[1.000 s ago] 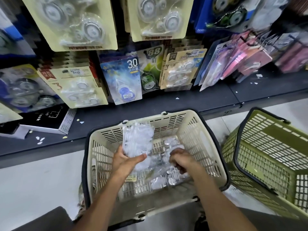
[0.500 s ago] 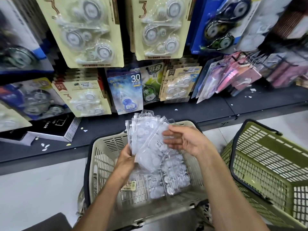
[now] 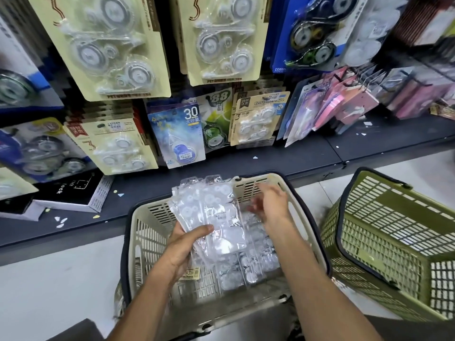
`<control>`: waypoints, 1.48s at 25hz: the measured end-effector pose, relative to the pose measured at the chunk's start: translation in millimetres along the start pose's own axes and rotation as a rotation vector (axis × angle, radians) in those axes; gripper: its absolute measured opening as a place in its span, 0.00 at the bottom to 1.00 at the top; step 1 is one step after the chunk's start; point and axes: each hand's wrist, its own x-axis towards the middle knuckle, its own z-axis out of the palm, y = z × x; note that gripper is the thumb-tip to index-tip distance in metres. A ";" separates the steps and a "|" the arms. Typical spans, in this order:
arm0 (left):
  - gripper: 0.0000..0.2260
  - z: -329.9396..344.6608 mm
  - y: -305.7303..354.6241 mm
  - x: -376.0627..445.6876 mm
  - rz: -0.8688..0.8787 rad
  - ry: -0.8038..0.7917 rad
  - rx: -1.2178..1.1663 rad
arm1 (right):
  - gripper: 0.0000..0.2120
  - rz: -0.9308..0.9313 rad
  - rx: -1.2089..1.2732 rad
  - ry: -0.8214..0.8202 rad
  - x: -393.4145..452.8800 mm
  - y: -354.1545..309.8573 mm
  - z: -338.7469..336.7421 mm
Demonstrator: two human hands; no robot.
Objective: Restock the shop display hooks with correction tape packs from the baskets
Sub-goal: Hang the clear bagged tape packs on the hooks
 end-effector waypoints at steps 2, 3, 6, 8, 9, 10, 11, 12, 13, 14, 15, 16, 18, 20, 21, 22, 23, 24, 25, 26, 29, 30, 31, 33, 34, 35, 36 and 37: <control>0.53 -13.4 -6.7 3.8 0.020 0.042 0.042 | 0.09 0.094 -0.371 0.072 27.1 46.5 -22.9; 0.54 -21.7 -11.0 7.0 0.026 0.053 0.067 | 0.12 0.116 -0.572 0.056 37.4 70.0 -32.3; 0.64 -34.8 -20.4 10.9 -0.021 0.068 0.170 | 0.17 0.148 -0.814 -0.008 40.9 106.3 -47.7; 0.74 -38.9 -27.4 12.8 -0.045 0.087 0.247 | 0.20 0.137 -0.921 0.013 39.0 114.5 -46.2; 0.77 -39.6 -30.4 13.5 -0.058 0.077 0.259 | 0.21 0.148 -0.951 0.024 39.6 117.7 -46.1; 0.77 -40.1 -33.6 14.9 -0.064 0.071 0.259 | 0.22 0.161 -0.969 0.027 46.2 123.8 -47.3; 0.75 -40.6 -36.1 15.4 -0.061 0.062 0.255 | 0.23 0.171 -0.988 0.023 49.8 130.0 -46.9; 0.74 -39.8 -37.4 14.9 -0.056 0.063 0.252 | 0.23 0.174 -1.035 0.000 49.7 134.3 -46.2; 0.73 -38.4 -37.4 13.7 -0.059 0.067 0.245 | 0.24 0.188 -1.088 -0.029 50.4 138.3 -46.7; 0.73 -38.0 -37.2 13.6 -0.064 0.069 0.241 | 0.26 0.191 -1.108 -0.060 51.8 139.4 -47.0; 0.73 -37.7 -37.5 14.2 -0.072 0.065 0.242 | 0.27 0.196 -1.073 -0.098 52.3 139.3 -46.1; 0.74 -38.0 -38.2 15.2 -0.073 0.061 0.243 | 0.28 0.208 -1.028 -0.137 51.3 137.9 -45.3; 0.74 -39.9 -39.6 16.1 -0.067 0.071 0.237 | 0.30 0.205 -0.991 -0.150 51.3 137.6 -44.7; 0.73 -39.8 -37.7 13.3 -0.067 0.069 0.220 | 0.33 0.199 -1.019 -0.130 51.8 139.7 -46.2; 0.71 -38.5 -35.7 10.5 -0.078 0.078 0.213 | 0.33 0.210 -1.013 -0.123 51.4 140.4 -45.5; 0.68 -38.1 -35.4 8.6 -0.086 0.088 0.201 | 0.32 0.236 -0.969 -0.108 53.1 142.4 -44.5; 0.65 -39.3 -36.6 7.4 -0.093 0.086 0.186 | 0.31 0.264 -0.921 -0.097 55.7 145.8 -44.9; 0.63 -40.8 -37.7 7.3 -0.096 0.084 0.178 | 0.30 0.302 -0.886 -0.098 56.7 147.2 -44.8; 0.63 -41.4 -36.7 6.5 -0.106 0.083 0.180 | 0.28 0.333 -0.858 -0.098 58.0 148.8 -45.0; 0.63 -42.7 -36.3 6.1 -0.107 0.089 0.189 | 0.25 0.362 -0.849 -0.102 58.7 150.1 -45.6; 0.62 -45.5 -38.6 6.5 -0.101 0.083 0.205 | 0.20 0.371 -0.811 -0.109 60.0 152.8 -44.3; 0.62 -45.2 -39.0 6.2 -0.106 0.090 0.213 | 0.20 0.348 -0.785 -0.096 59.2 149.7 -41.3; 0.62 -44.1 -38.6 5.5 -0.105 0.099 0.215 | 0.19 0.316 -0.740 -0.080 60.4 146.9 -39.7; 0.63 -41.0 -36.2 5.2 -0.084 0.120 0.222 | 0.16 0.275 -0.600 -0.047 55.8 134.2 -34.8; 0.64 -38.6 -35.2 5.3 -0.078 0.124 0.227 | 0.13 0.272 -0.514 -0.028 48.8 122.6 -33.5; 0.64 -35.8 -35.1 5.2 -0.070 0.130 0.228 | 0.11 0.276 -0.410 -0.008 40.6 108.8 -34.1; 0.64 -31.3 -34.3 3.3 -0.059 0.128 0.229 | 0.11 0.276 -0.308 0.011 30.8 92.8 -36.7; 0.64 -25.4 -32.1 1.4 -0.046 0.126 0.229 | 0.12 0.255 -0.214 0.014 23.4 77.1 -41.3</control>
